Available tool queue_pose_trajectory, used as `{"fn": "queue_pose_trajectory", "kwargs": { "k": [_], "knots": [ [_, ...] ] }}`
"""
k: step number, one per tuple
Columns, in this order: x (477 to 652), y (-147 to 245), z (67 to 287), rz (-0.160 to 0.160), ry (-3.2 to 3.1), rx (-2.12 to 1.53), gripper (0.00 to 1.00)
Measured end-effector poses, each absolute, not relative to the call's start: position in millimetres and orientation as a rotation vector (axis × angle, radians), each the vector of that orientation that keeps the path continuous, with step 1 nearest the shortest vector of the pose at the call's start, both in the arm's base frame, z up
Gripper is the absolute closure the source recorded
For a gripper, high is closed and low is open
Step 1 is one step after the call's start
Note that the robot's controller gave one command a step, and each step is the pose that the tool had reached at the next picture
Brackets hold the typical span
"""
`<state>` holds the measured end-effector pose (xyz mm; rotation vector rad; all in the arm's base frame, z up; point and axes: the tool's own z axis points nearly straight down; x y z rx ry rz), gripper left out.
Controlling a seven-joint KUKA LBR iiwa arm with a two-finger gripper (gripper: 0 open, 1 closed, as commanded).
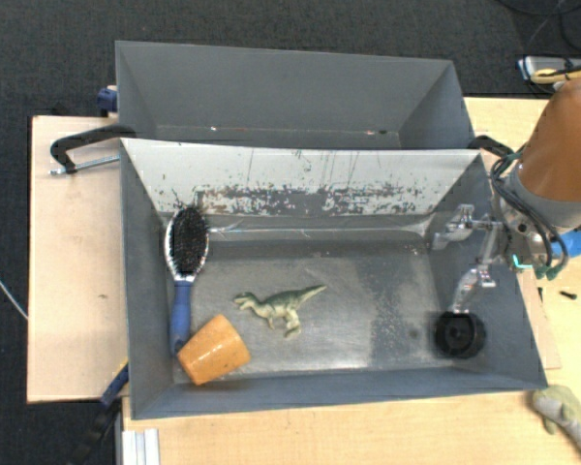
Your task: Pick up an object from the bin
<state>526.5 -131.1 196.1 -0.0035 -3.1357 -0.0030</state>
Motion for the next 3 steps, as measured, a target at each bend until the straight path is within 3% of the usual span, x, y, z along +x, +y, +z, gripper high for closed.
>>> {"fn": "queue_pose_trajectory", "kwargs": {
  "k": [1, 2, 3],
  "knots": [
    [503.3, -7, 109, -0.008, -3.118, 0.351, 0.0],
    [545.4, 84, 72, -0.001, -3.125, 0.403, 0.0],
    [547.0, 82, 75, -0.003, -3.133, 0.397, 1.0]
  ]
}}
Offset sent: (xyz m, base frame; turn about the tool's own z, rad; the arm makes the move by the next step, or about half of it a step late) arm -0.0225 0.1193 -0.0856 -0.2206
